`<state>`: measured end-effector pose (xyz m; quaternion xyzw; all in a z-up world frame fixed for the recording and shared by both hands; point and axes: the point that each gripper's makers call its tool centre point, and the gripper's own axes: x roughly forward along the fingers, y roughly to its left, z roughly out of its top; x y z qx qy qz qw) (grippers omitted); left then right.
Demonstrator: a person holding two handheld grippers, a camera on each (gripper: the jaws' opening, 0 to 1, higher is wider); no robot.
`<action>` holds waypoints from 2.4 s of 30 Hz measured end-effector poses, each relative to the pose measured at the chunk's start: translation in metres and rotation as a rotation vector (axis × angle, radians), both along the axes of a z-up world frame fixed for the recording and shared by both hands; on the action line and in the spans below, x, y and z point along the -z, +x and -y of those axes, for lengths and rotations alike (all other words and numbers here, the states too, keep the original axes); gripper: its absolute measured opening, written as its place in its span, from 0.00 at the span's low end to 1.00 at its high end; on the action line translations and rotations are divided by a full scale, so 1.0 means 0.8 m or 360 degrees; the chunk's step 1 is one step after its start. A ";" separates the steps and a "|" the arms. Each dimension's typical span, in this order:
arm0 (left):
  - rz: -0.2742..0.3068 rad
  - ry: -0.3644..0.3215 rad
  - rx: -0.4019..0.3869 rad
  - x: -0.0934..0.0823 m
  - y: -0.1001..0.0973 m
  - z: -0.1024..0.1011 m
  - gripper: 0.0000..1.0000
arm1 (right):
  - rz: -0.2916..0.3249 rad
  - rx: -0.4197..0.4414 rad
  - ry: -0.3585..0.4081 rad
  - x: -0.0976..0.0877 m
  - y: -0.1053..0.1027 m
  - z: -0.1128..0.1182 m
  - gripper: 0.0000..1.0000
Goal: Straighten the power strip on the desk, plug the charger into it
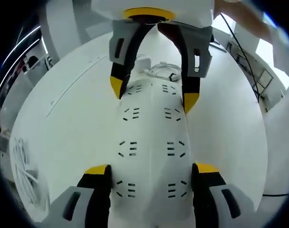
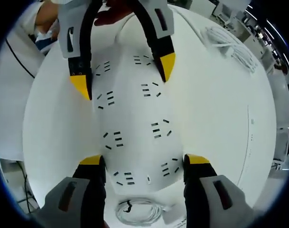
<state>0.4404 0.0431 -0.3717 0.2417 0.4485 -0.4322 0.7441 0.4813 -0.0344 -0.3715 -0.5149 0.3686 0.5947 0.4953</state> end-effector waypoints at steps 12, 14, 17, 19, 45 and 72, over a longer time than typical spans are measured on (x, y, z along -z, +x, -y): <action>-0.0016 0.0034 0.0042 0.000 0.002 0.001 0.70 | -0.0005 0.0083 0.0031 -0.001 -0.006 0.003 0.66; -0.0014 0.0028 0.0051 0.000 0.001 0.001 0.70 | -0.0004 0.0093 0.0029 -0.001 -0.006 0.003 0.66; -0.0017 0.0035 0.0066 0.000 0.001 0.002 0.70 | -0.0003 0.0100 0.0012 0.000 -0.007 0.004 0.66; -0.0016 0.0033 0.0069 0.001 0.000 0.003 0.70 | -0.0001 0.0103 -0.0002 0.000 -0.007 0.004 0.65; -0.0017 0.0040 0.0215 0.001 -0.002 0.006 0.70 | 0.0001 0.0279 0.0100 -0.001 -0.025 0.012 0.65; -0.0035 0.0112 0.0441 0.002 -0.014 0.005 0.70 | -0.0128 0.0260 0.0257 -0.003 -0.045 0.012 0.65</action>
